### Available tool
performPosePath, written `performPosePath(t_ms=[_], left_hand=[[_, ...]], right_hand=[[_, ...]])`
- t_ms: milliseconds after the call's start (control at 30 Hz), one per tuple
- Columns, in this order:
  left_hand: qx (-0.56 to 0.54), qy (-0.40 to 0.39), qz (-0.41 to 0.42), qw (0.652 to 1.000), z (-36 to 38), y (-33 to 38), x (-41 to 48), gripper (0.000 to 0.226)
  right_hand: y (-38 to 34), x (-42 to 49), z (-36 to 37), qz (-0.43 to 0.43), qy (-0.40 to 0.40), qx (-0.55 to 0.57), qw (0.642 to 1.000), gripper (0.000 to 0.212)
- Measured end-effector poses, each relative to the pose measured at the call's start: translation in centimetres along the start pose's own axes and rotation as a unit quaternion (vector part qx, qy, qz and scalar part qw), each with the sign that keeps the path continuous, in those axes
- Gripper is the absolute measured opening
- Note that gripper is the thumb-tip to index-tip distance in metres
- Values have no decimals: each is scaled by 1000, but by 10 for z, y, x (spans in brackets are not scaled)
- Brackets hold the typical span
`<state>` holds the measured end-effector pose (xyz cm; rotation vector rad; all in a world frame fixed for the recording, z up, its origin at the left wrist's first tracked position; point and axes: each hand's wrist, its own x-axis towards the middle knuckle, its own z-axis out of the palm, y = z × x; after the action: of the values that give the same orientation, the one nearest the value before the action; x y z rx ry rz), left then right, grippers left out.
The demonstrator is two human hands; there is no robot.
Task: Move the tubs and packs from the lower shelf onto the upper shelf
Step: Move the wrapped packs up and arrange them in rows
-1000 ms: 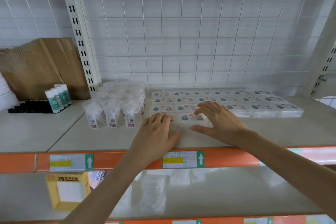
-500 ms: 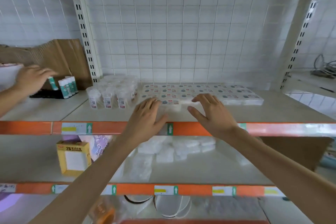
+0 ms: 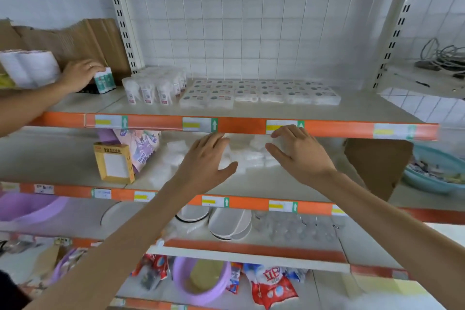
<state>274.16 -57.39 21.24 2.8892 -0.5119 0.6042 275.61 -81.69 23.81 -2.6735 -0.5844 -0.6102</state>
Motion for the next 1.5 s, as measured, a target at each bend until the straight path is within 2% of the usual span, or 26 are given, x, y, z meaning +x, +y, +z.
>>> performPosePath(t_ms=[333, 533, 733, 933, 1100, 1267, 1400, 1500], left_hand=[[-40, -58, -33, 997, 97, 10, -28, 66], [-26, -90, -45, 995, 169, -10, 5, 57], [10, -101, -44, 994, 231, -47, 58, 61], [40, -116, -9, 992, 261, -77, 103, 76], [49, -140, 23, 989, 277, -91, 130, 78], [44, -157, 49, 985, 283, -93, 133, 77], [107, -137, 68, 982, 284, -94, 135, 76], [117, -138, 83, 980, 281, -99, 136, 74]], right_hand=[[42, -45, 67, 35, -120, -16, 992, 37], [68, -28, 141, 55, -189, -39, 980, 47], [96, 10, 218, 64, -226, -74, 969, 61], [116, 64, 267, 71, -207, -102, 970, 70], [126, 108, 290, 52, -166, -125, 977, 73], [138, 120, 306, 20, -222, -128, 966, 68], [143, 112, 309, 5, -166, -139, 976, 62], [149, 110, 300, -5, -130, -140, 982, 53]])
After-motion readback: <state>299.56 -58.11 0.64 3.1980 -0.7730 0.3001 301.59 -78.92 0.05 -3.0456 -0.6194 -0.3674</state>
